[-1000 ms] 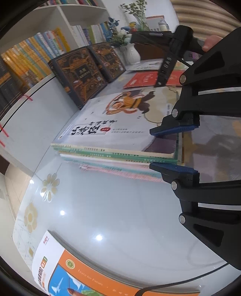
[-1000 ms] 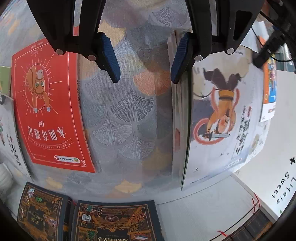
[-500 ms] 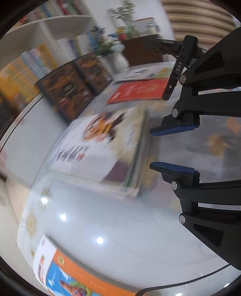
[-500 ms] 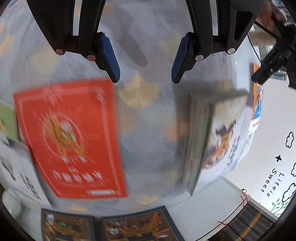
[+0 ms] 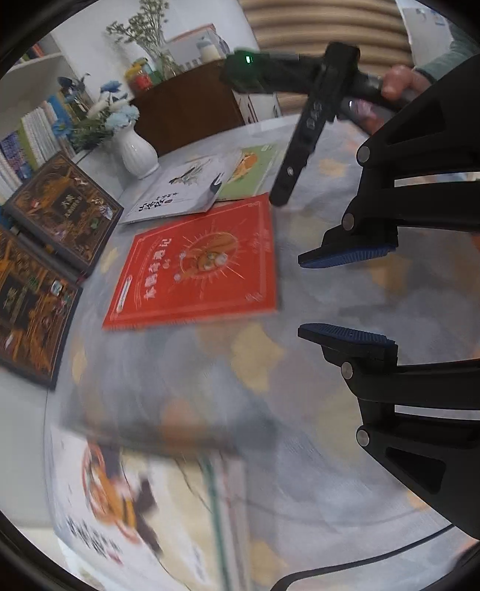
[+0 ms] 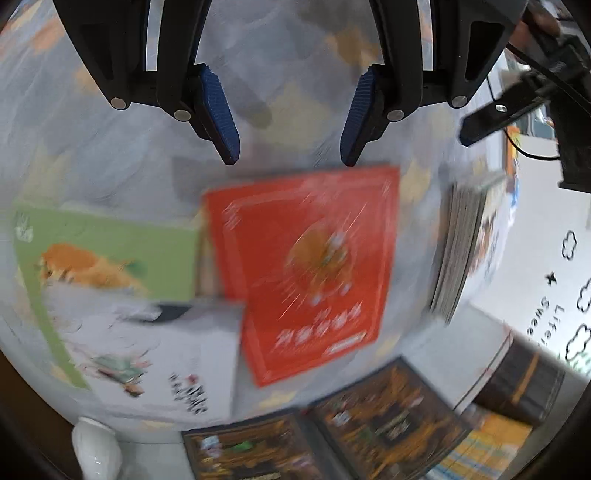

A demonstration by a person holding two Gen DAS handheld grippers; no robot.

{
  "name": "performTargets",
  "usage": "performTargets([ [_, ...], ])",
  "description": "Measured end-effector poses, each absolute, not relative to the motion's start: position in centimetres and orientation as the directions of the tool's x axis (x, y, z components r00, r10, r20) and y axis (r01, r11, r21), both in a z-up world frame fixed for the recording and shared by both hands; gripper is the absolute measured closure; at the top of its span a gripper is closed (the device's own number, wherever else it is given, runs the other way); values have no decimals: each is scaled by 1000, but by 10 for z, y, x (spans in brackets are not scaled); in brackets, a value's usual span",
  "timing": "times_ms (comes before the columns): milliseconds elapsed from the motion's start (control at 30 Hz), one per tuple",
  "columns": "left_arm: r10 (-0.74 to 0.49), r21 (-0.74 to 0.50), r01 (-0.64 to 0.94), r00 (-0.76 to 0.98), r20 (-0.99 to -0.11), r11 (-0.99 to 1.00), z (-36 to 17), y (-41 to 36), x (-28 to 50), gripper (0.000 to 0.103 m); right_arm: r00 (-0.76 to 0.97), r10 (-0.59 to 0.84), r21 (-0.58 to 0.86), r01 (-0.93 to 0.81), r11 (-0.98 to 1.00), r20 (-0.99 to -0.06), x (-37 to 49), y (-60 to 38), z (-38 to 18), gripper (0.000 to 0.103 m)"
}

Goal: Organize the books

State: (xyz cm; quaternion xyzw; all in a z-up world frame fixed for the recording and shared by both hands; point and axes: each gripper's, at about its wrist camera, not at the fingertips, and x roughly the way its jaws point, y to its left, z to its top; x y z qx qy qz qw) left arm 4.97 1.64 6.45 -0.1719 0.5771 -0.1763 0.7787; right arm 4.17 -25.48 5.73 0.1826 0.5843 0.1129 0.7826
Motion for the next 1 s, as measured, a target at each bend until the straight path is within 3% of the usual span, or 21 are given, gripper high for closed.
performTargets([
  [267,-356,-373,-7,282,-891,928,34,-9,94,75,316,406,433,17,901,-858,89,-266,47,50],
  [567,-343,-365,-32,272,-899,931,18,-21,100,74,288,337,345,-24,938,-896,108,-246,32,48],
  [767,-344,-376,-73,274,-898,924,19,-13,61,74,253,359,350,-80,933,-898,85,-240,32,40],
  [1000,-360,-396,-100,260,-896,913,21,-10,-22,74,225,326,267,-254,930,-918,5,-223,32,38],
])
